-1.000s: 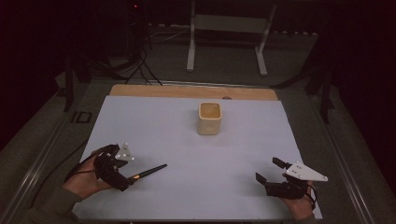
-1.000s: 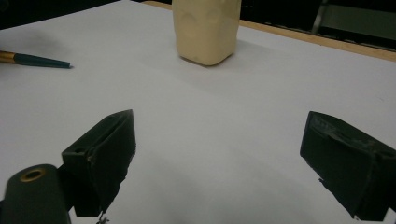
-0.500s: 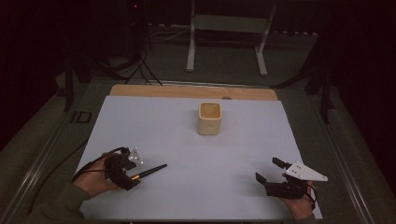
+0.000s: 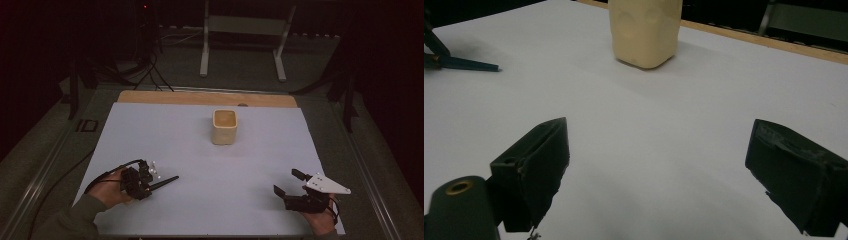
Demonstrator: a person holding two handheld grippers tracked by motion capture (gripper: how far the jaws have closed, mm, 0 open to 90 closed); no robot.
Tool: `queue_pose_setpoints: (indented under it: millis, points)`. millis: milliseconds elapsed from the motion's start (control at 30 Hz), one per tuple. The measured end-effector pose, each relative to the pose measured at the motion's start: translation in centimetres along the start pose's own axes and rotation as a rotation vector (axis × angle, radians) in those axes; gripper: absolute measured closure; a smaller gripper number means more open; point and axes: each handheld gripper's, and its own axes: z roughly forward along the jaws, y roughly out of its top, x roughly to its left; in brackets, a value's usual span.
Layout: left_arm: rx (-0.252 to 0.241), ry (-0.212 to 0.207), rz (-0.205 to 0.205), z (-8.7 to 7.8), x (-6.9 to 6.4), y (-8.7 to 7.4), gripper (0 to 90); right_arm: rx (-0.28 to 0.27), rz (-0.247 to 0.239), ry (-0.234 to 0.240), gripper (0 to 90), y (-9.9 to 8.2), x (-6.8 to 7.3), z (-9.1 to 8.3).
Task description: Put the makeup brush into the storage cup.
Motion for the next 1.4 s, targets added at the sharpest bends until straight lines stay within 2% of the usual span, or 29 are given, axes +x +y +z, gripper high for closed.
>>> queue_pose_setpoints:
  millis: [67, 167, 200, 300, 600, 1000, 1267, 1400]
  points:
    - [0.007, -0.016, -0.005, 0.0, 0.2, 0.1, 72.0, 0.0, 0.0, 0.0, 10.2, 0.0, 0.0, 0.0]
    - [0.014, -0.009, 0.02, -0.1, 0.1, 0.3, 73.7, 0.001, -0.002, 0.002, 10.2, 0.0, 0.0, 0.0]
    - [0.007, 0.005, 0.037, -0.2, 0.0, 0.5, 73.8, 0.001, -0.001, 0.002, 10.3, 0.0, 0.0, 0.0]
    - [-0.006, 0.011, 0.048, -0.6, 0.0, 0.7, 74.0, 0.0, 0.001, 0.002, 10.2, 0.0, 0.0, 0.0]
    - [-0.065, 0.052, 0.096, -3.2, -0.2, 1.9, 74.1, 0.0, 0.001, 0.003, 10.2, 0.0, 0.0, 0.0]
    - [-0.1, 0.056, 0.136, -5.2, -0.1, 3.8, 74.2, -0.002, 0.007, 0.003, 12.2, 0.1, -0.2, -0.1]
    - [-0.119, 0.058, 0.165, -6.0, -0.2, 5.1, 74.2, -0.022, 0.002, 0.033, 12.6, 1.3, -0.5, -0.3]
    - [-0.137, 0.058, 0.18, -6.7, -0.2, 5.9, 74.2, -0.018, -0.042, 0.068, 13.2, 2.6, -0.2, -0.2]
